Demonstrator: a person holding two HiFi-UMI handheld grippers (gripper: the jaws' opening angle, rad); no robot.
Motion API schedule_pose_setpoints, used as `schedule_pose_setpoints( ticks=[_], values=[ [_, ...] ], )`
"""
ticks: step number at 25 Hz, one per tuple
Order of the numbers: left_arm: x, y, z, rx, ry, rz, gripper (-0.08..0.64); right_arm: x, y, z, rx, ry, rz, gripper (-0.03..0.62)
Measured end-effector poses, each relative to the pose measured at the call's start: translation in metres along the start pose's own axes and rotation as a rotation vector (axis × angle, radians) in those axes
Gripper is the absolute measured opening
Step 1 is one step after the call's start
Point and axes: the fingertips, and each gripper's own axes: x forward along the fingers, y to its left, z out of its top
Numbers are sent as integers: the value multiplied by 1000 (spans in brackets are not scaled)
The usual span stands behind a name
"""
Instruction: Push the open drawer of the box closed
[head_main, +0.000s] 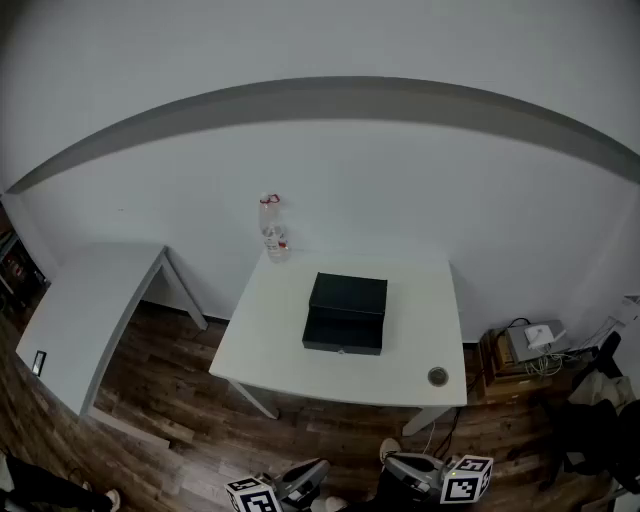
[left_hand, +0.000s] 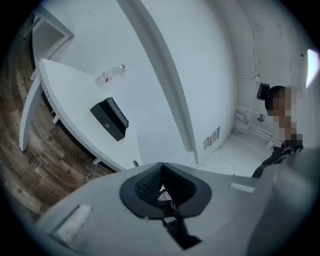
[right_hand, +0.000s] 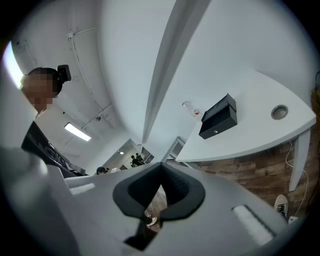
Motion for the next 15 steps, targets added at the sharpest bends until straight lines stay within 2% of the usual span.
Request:
schedule_pose_setpoints(
  ticks=[15],
  values=[
    [5, 4, -1, -13, -3, -4, 3, 0, -4, 3, -8, -1, -1, -2]
  ],
)
